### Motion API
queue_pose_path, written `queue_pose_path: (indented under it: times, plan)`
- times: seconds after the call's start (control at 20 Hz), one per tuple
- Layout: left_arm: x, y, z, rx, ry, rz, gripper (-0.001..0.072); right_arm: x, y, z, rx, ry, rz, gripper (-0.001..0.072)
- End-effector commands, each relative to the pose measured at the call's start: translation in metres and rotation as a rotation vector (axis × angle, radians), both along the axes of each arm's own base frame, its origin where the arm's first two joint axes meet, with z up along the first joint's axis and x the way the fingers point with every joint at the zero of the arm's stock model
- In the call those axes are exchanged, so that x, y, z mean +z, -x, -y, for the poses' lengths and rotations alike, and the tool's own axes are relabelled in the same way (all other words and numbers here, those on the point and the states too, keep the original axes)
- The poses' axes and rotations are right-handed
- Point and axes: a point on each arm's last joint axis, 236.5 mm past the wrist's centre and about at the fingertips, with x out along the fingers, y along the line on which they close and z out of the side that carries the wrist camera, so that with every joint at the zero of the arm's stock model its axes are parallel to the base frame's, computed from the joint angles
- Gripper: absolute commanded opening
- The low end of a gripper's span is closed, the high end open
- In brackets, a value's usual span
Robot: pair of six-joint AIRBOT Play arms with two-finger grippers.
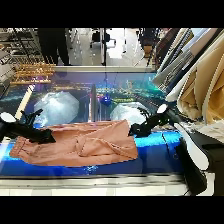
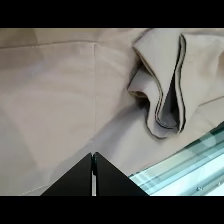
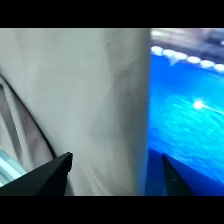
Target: Fold the clothes and pants, and hang the long-sleeved shirts on hangers.
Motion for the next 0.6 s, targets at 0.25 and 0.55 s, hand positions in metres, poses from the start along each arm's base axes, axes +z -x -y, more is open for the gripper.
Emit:
queue_pose_path:
  times: [0.25,0.55]
  plan:
    - [0.037,-0.003,-0.008,0.014,-0.073,0.132,0.001,0.008,-0.016,-0.008,0.081,-0.001,0.171,0.0012]
    - [0.013,-0.007,-0.008,0.068,-0.089,0.126,0.001,0.132,-0.061,0.135,-0.304,0.545,0.466,0.001]
